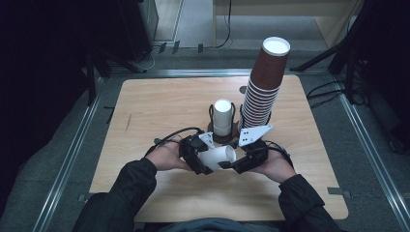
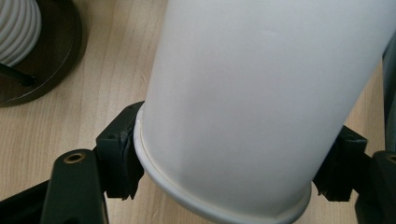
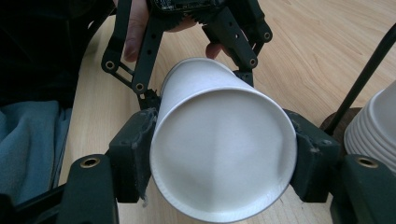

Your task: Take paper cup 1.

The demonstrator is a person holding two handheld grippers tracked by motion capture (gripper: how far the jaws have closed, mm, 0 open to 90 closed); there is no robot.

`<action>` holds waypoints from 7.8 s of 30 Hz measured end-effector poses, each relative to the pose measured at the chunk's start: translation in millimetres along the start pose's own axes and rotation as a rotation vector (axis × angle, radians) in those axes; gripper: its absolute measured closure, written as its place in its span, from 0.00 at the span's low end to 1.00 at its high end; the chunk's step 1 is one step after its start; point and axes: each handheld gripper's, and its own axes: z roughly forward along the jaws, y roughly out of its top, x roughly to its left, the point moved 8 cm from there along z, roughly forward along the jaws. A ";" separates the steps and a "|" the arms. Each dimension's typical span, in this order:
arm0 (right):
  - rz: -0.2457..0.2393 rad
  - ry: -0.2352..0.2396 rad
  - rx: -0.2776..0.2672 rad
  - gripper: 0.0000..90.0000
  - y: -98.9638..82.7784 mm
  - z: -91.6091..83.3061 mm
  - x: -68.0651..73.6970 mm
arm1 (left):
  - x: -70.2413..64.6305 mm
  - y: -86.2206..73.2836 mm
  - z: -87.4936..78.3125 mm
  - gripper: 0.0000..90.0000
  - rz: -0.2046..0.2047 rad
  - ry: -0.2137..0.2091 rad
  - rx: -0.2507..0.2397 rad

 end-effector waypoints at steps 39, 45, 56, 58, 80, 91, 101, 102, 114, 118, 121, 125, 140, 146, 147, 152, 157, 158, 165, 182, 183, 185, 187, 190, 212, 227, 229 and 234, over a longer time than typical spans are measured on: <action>0.057 -0.023 -0.191 0.37 10.9 -33.6 -12.3 | 7.6 5.8 -36.6 0.04 -0.097 -0.011 -0.295; 0.066 0.004 -0.232 0.37 17.1 -32.5 -8.2 | 2.3 12.8 -33.9 0.04 -0.072 -0.022 -0.325; 0.077 0.053 -0.282 0.37 26.3 -23.8 -0.6 | -2.1 21.2 -35.6 0.07 -0.074 -0.052 -0.396; 0.082 0.060 -0.288 0.37 27.6 -22.0 0.3 | -3.1 21.4 -35.9 0.10 -0.066 -0.059 -0.400; 0.095 0.062 -0.293 0.31 28.5 -22.7 0.1 | -1.0 17.9 -45.1 0.23 -0.077 -0.085 -0.432; 0.085 0.012 -0.174 0.28 14.2 -21.5 -5.9 | 10.2 5.3 -57.7 0.23 -0.090 -0.020 -0.383; 0.062 -0.030 -0.101 0.28 4.9 -18.0 -10.1 | 17.6 -3.6 -56.8 0.23 -0.099 0.035 -0.290; 0.058 -0.033 -0.093 0.28 3.8 -17.4 -10.5 | 18.1 -4.0 -56.3 0.23 -0.094 0.037 -0.281; 0.043 -0.034 -0.067 0.29 1.3 -13.3 -10.0 | 18.0 -8.4 -40.3 0.23 -0.078 0.038 -0.168; 0.042 -0.027 -0.058 0.29 0.8 -11.1 -8.7 | 16.7 -8.3 -34.9 0.23 -0.073 0.032 -0.142; 0.034 -0.020 -0.049 0.29 0.3 -8.5 -7.7 | 15.1 -7.5 -30.8 0.23 -0.061 0.029 -0.124; 0.027 -0.014 -0.039 0.29 0.2 -5.5 -5.8 | 10.6 -4.4 -28.4 0.23 -0.046 0.018 -0.109; -0.008 0.012 0.032 0.29 -2.5 11.9 2.9 | 1.3 1.3 -15.9 0.23 -0.012 -0.008 -0.068; -0.032 0.008 0.049 0.37 -2.6 14.1 4.2 | 0.5 0.8 -15.2 0.23 -0.010 -0.007 -0.062; -0.033 0.007 0.051 0.37 -2.6 14.0 4.8 | 0.3 0.5 -15.2 0.23 -0.008 -0.008 -0.059; -0.051 0.014 0.054 0.38 -2.2 14.6 6.1 | -0.2 -0.5 -15.4 0.21 -0.003 -0.015 -0.046; -0.047 0.010 0.044 0.37 -1.6 12.3 4.7 | -0.4 2.4 -18.0 0.14 -0.017 -0.016 -0.075; -0.051 0.008 0.040 0.37 -1.7 11.8 3.7 | 0.2 2.7 -19.3 0.14 -0.019 -0.014 -0.080; -0.036 -0.010 0.010 0.37 -2.6 3.7 -2.4 | 4.4 3.1 -28.6 0.09 -0.057 -0.016 -0.141; -0.025 -0.032 -0.091 0.37 -0.4 -11.7 -10.2 | 9.0 9.1 -51.4 0.03 -0.124 -0.024 -0.325; -0.025 -0.030 -0.100 0.37 0.3 -12.0 -10.1 | 7.7 10.2 -52.5 0.03 -0.127 -0.032 -0.336; -0.027 -0.023 -0.120 0.37 2.3 -12.8 -9.5 | 7.0 11.7 -53.2 0.03 -0.123 -0.039 -0.348; -0.031 -0.017 -0.132 0.37 3.7 -13.0 -8.5 | 6.1 13.1 -52.8 0.03 -0.124 -0.041 -0.355; -0.042 -0.005 -0.145 0.37 5.2 -11.6 -6.0 | 3.8 15.8 -51.6 0.03 -0.122 -0.061 -0.370; -0.065 0.025 -0.166 0.37 7.6 -7.3 -1.6 | 1.8 18.7 -61.5 0.25 -0.125 -0.118 -0.457; -0.055 0.028 -0.153 0.36 9.4 -9.5 -0.1 | 0.3 18.3 -63.8 0.30 -0.121 -0.133 -0.461; -0.039 0.023 -0.141 0.31 8.6 -9.2 -1.0 | 1.4 17.5 -64.4 0.30 -0.126 -0.127 -0.460; -0.011 0.015 -0.098 0.28 3.6 -9.0 -3.7 | 4.7 14.2 -70.4 0.30 -0.136 -0.102 -0.464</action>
